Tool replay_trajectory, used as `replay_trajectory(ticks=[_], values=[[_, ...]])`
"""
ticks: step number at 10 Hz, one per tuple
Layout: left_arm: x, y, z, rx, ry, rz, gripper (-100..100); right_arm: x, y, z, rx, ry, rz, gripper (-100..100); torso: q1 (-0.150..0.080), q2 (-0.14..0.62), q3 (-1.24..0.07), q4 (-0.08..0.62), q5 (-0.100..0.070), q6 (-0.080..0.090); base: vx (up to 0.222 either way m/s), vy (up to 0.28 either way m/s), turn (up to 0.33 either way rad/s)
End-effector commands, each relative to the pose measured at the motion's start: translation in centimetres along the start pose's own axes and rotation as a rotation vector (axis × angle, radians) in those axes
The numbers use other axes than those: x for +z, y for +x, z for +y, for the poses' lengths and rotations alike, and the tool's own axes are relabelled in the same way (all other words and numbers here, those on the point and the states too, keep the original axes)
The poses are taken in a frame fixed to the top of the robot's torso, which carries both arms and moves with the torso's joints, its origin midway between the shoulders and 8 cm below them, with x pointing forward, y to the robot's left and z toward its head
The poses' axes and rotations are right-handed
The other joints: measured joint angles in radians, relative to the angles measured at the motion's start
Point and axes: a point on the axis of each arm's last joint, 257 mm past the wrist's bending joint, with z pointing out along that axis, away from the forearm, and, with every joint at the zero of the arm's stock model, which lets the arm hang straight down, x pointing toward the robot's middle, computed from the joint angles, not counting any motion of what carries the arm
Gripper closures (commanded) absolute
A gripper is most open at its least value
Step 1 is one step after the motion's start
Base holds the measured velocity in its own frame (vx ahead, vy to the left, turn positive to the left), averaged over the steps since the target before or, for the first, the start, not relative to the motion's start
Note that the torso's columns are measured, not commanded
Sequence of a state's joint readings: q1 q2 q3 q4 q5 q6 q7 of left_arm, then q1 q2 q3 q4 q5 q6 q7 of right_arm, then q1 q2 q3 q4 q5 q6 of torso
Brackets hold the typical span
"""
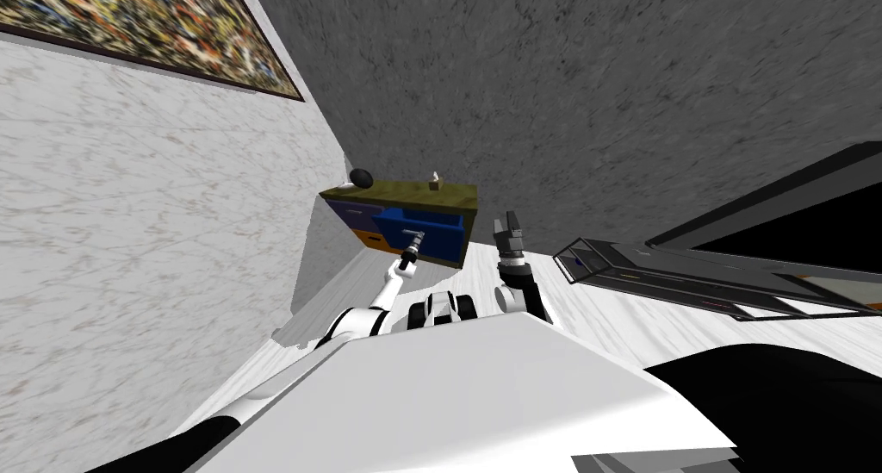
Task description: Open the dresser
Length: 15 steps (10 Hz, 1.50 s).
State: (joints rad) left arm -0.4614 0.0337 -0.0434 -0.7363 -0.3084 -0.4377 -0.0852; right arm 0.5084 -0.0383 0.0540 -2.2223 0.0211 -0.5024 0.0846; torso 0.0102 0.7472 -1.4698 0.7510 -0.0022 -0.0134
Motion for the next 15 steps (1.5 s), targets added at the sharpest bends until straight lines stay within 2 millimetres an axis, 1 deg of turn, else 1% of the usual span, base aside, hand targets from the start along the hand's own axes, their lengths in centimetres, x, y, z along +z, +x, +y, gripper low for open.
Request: replay_trajectory(ticks=[1,2,3,4,5,6,7,8,9,10,11,14,15], values=[[0.7,-0.6,0.6,0.011,-0.012,0.002,100,0.0,0.0,0.0,0.0,0.0,0.0,0,-0.001,-0.002,-0.001,0.0,0.0,0.001,-0.006,0.021,-0.012],[1.7,0.3,-1.3,0.001,0.026,0.007,100,0.0,0.0,0.0,0.0,0.0,0.0,0,-0.002,-0.005,-0.003,-0.003,0.0,0.002,-0.063,0.046,0.129],[2.1,0.6,-1.4,0.004,0.021,0.017,100,0.0,0.0,0.0,0.0,0.0,0.0,0,-0.001,-0.002,-0.002,-0.002,0.0,0.001,-0.079,0.04,0.067],[2.3,1.1,-0.8,0.004,0.003,0.031,100,0.0,0.0,0.0,0.0,0.0,0.0,0,-0.002,-0.001,-0.001,-0.002,0.001,0.003,-0.043,0.023,0.004],[2.9,2.3,-2.6,-0.008,0.041,0.038,100,0.0,0.0,0.0,0.0,0.0,0.0,0,-0.005,-0.003,-0.001,-0.003,0.001,0.005,-0.085,0.061,0.119],[3.3,2.9,-2.4,-0.006,0.023,0.057,100,0.0,0.0,0.0,0.0,0.0,0.0,0,-0.003,-0.001,-0.001,-0.003,0.001,0.005,-0.09,0.055,0.074],[3.3,2.6,-2.7,-0.005,0.033,0.052,100,0.0,0.0,0.0,0.0,0.0,0.0,0,-0.005,0.0,0.0,-0.002,0.001,0.007,-0.049,0.024,-0.005],[3.7,3.4,-2.6,-0.014,0.006,0.065,-100,0.0,0.0,0.0,0.0,0.0,0.0,0,-0.008,-0.002,-0.001,-0.002,0.0,0.008,-0.044,0.019,-0.011],[4.2,3.2,-3.2,-0.014,0.006,0.066,-100,0.0,0.0,0.0,0.0,0.0,0.0,0,-0.01,-0.003,-0.002,-0.007,0.001,0.011,-0.049,0.024,0.006],[4.2,3.2,-3.2,-0.014,0.006,0.066,-100,0.0,0.0,0.0,0.0,0.0,0.0,0,-0.01,-0.007,-0.005,-0.011,0.002,0.013,-0.036,0.019,-0.001],[5.1,2.9,-4.2,-0.014,0.007,0.066,-100,0.0,0.0,0.0,0.0,0.0,0.0,0,-0.011,-0.01,-0.007,-0.013,0.002,0.013,-0.054,0.022,0.003],[5.6,2.7,-4.8,-0.014,0.007,0.067,-100,0.0,0.0,0.0,0.0,0.0,0.0,0,-0.011,-0.005,-0.003,-0.007,0.001,0.013,-0.024,0.015,-0.003],[6.5,2.4,-5.9,-0.014,0.007,0.067,-100,0.0,0.0,0.0,0.0,0.0,0.0,0,-0.011,-0.004,-0.003,-0.007,0.001,0.013,-0.04,0.015,-0.007]])
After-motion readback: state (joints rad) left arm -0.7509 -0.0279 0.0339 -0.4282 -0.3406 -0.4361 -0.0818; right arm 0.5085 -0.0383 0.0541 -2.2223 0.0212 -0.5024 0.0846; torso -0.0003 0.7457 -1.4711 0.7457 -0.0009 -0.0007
